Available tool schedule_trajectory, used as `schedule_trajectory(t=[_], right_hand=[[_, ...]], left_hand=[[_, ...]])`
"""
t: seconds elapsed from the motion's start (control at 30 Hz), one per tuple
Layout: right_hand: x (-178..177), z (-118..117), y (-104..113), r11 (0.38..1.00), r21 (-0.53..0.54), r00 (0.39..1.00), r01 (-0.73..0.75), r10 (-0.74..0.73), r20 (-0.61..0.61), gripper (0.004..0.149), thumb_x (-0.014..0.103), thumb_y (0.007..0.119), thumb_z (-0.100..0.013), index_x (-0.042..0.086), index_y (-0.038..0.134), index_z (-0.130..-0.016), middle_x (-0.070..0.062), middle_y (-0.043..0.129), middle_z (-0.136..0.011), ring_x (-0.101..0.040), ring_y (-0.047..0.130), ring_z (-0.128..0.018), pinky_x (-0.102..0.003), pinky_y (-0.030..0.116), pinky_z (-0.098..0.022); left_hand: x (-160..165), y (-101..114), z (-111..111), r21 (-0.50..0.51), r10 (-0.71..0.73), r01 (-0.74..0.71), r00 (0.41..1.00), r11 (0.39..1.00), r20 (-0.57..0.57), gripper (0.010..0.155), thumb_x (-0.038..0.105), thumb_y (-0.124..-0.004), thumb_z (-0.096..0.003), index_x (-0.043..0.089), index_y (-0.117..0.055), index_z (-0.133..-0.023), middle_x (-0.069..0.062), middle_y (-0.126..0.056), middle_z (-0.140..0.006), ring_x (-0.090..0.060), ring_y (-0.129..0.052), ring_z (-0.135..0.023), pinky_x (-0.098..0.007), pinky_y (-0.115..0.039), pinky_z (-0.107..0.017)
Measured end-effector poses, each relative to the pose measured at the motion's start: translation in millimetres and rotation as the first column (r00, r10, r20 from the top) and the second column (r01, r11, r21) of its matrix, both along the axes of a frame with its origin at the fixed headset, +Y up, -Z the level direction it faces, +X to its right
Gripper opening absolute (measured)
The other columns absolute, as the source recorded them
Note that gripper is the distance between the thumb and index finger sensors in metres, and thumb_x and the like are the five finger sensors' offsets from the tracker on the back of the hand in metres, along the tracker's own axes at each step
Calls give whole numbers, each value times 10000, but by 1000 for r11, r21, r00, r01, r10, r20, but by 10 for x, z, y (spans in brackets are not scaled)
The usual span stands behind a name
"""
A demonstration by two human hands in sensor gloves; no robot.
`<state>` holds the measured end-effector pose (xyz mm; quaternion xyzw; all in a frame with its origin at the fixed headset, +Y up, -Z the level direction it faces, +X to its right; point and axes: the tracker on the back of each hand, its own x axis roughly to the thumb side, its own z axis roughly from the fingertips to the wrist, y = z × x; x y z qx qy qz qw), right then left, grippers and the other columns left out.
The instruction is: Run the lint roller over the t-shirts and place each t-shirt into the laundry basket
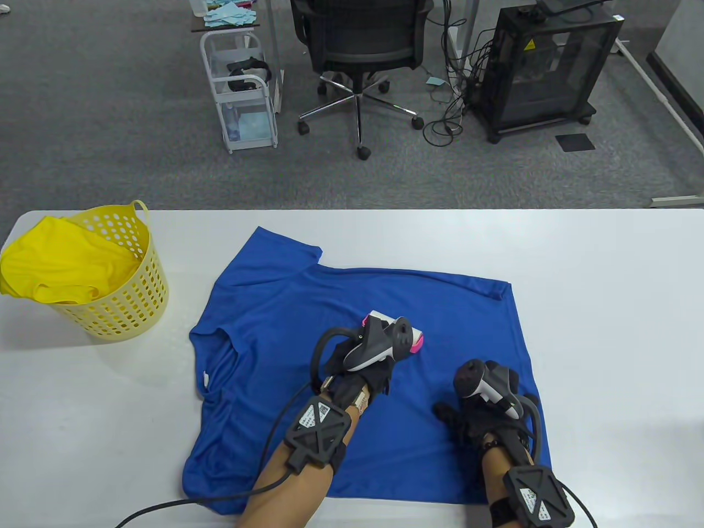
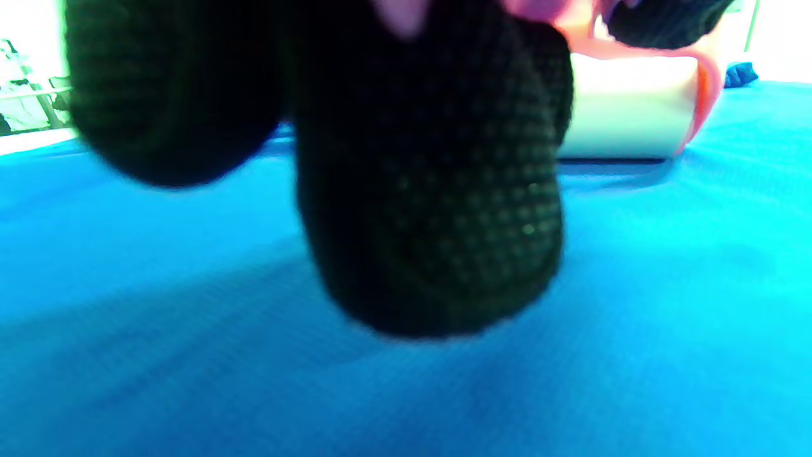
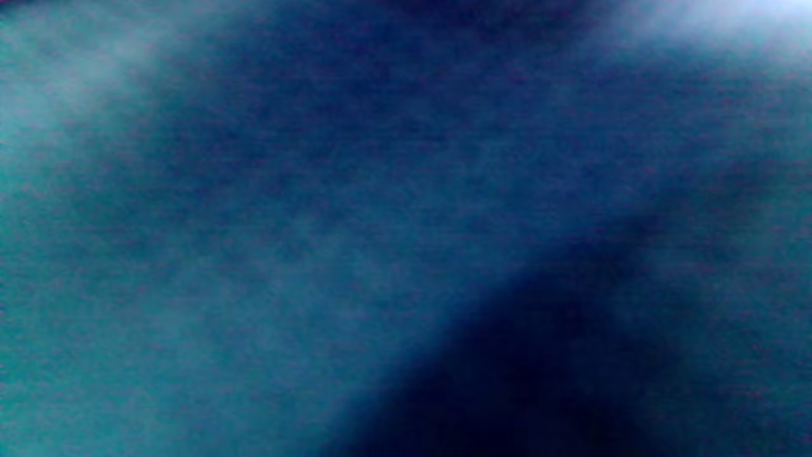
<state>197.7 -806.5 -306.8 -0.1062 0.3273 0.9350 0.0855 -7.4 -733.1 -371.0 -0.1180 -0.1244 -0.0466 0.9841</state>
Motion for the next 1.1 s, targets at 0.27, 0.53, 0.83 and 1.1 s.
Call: schedule_trajectory(t=[0.27, 0.53, 0.83, 1.1], right_hand=[[0, 0, -4, 1000, 3, 1000, -4, 4, 1, 896, 737, 396, -316, 301, -203, -820, -167, -316, -887, -478, -248, -809, -776, 1, -546], [-1, 1, -2, 1000, 4, 1000, -8, 8, 2, 896, 736, 398, -318, 300, -199, -824, -167, -310, -892, -478, -242, -816, -776, 8, -554], [-4, 2, -5, 1000, 4, 1000, -12, 12, 1, 893, 734, 395, -319, 299, -198, -825, -166, -308, -895, -477, -239, -819, -774, 11, -558], [-4, 1, -11, 1000, 4, 1000, -4, 4, -4, 892, 733, 396, -322, 295, -199, -823, -170, -310, -889, -479, -243, -811, -777, 7, -549]], left_hand=[[-598, 61, 720, -32, -55, 63, 974, 997, 221, 632, 547, -655, -488, 187, -525, -991, 32, -988, -475, -82, -1130, -102, -303, -957, -118], [-1270, 115, 1475, -95, -62, 92, 957, 991, 283, 634, 547, -659, -495, 188, -529, -1001, 33, -994, -471, -80, -1131, -97, -301, -957, -116], [-1037, 74, 1179, -36, -44, 55, 964, 998, 264, 629, 556, -657, -496, 206, -530, -1003, 43, -992, -472, -75, -1129, -103, -298, -956, -119], [-236, -1, 310, -22, -19, 23, 989, 1000, 145, 630, 560, -655, -492, 222, -510, -1003, 50, -983, -484, -79, -1128, -121, -302, -955, -131]])
